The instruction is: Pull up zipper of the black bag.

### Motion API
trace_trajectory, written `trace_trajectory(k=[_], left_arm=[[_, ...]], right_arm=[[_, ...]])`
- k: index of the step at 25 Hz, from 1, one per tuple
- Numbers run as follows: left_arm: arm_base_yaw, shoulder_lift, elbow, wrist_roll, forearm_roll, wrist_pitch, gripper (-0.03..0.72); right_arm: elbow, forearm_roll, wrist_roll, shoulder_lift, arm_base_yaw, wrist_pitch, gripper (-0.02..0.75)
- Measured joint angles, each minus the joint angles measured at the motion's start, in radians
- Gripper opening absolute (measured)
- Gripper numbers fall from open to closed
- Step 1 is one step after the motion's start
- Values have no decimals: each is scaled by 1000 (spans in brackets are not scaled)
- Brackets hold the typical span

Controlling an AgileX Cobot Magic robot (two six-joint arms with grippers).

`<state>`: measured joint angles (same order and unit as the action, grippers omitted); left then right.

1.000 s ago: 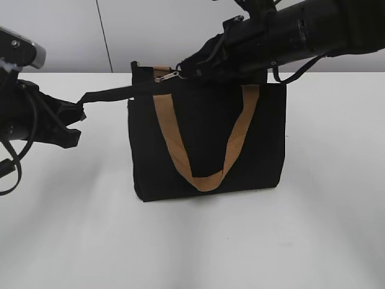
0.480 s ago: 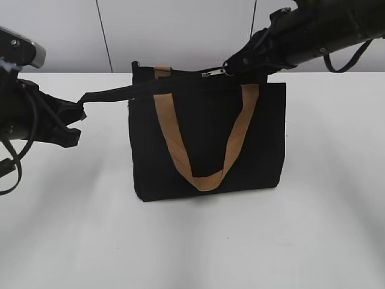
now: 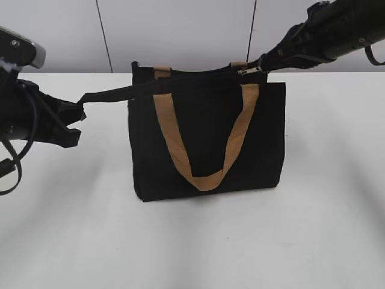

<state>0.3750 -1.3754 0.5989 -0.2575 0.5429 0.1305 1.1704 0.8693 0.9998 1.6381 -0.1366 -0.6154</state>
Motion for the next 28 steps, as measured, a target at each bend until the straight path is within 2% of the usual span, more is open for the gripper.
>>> trace_trajectory(k=[5, 11, 13, 15, 17, 19, 21, 23, 25, 28], left_arm=[[0, 0, 0, 0, 0, 0, -10], [0, 0, 0, 0, 0, 0, -10], [0, 0, 0, 0, -6, -2, -9], [0, 9, 0, 0, -32, -12, 1], [0, 36, 0, 0, -71, -29, 48], [-1, 72, 0, 0, -105, -54, 130], [-1, 109, 0, 0, -149, -82, 236], [0, 140, 0, 0, -225, -131, 308], [11, 171, 0, 0, -299, -211, 337], [47, 223, 0, 0, -355, -346, 350]], right_arm=[[0, -68, -70, 0, 1, -31, -1], [0, -76, -89, 0, 1, -62, 0], [0, -79, -105, -10, 1, -68, 19], [0, -83, -129, -34, 1, -68, 73], [0, -87, -145, -60, 2, -76, 159], [0, -87, -150, -87, 2, -94, 225], [0, -87, -159, -110, 2, -122, 257], [0, -89, -170, -123, 2, -163, 268], [0, -89, -182, -133, 2, -210, 271], [-3, -99, -219, -154, 2, -267, 274]])
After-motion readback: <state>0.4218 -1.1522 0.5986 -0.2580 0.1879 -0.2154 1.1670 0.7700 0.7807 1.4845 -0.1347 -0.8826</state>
